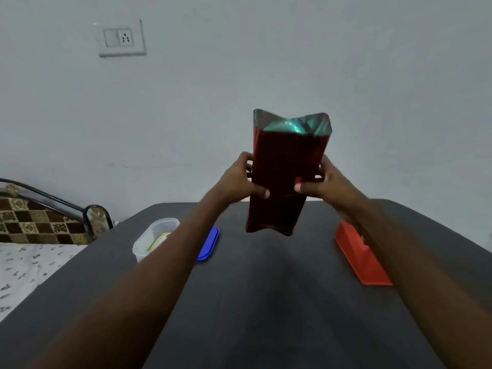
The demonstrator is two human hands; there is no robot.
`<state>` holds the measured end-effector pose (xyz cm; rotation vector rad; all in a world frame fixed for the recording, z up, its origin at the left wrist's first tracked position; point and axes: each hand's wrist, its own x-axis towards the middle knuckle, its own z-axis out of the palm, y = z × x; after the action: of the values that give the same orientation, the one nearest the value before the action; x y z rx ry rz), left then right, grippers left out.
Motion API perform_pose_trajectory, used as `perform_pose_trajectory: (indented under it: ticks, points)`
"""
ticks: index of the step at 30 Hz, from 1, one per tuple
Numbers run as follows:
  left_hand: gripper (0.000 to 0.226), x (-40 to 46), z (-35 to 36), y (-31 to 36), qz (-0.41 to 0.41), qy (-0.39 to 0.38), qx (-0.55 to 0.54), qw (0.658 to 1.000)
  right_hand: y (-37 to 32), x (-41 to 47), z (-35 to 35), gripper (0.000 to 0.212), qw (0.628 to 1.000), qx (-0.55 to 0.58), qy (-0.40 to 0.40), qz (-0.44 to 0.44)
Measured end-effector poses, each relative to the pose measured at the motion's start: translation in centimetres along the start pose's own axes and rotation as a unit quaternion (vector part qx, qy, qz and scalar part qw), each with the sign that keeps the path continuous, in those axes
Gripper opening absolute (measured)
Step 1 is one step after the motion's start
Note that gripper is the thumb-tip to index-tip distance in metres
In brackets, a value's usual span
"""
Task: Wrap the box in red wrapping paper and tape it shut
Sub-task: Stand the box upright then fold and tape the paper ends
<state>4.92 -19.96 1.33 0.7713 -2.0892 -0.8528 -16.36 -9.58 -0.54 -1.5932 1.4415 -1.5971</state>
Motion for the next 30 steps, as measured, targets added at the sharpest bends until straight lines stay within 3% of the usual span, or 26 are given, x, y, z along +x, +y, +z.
perform_pose_trajectory:
  ticks: [4,7,10,13,17,22,24,27,30]
  points:
    - [0.102,-1.3,1.0,-2.2,-0.032,-0.027,0.076,0.996,1.5,-1.3,-0.2,0.071,0.998,-0.052,-0.042,0.017]
    - [0.106,-2.8,1.8,-3.9,-0.064,-0.085,0.077,0.991,2.6,-2.6,-0.6,0.072,0.993,-0.025,-0.098,0.053]
    - [0.106,-3.4,1.8,-5.1,-0.079,-0.152,0.077,0.982,3.5,-3.4,-0.6,0.064,0.99,0.01,-0.116,0.078]
    - [0.104,-3.6,1.7,-4.8,-0.082,-0.167,0.094,0.978,4.0,-3.8,-0.4,0.065,0.987,0.05,-0.121,0.097]
    - [0.089,-3.8,0.3,-2.5,-0.106,-0.224,0.075,0.966,4.3,-3.6,-0.9,0.067,0.983,0.056,-0.133,0.115]
    - [0.074,-2.3,-3.3,3.5,-0.093,-0.131,0.019,0.987,4.3,-3.5,-1.4,0.063,0.98,0.057,-0.145,0.12]
    - [0.063,-0.9,-3.6,5.6,-0.074,-0.089,0.095,0.989,4.0,-3.5,-1.4,0.059,0.981,0.049,-0.145,0.12]
    - [0.034,0.9,-2.9,7.4,-0.052,-0.067,0.266,0.96,3.8,-3.5,-1.3,0.058,0.981,0.038,-0.15,0.113]
    - [0.006,1.8,-2.8,8.6,-0.029,-0.013,0.329,0.944,3.9,-3.6,-1.4,0.058,0.983,0.034,-0.146,0.109]
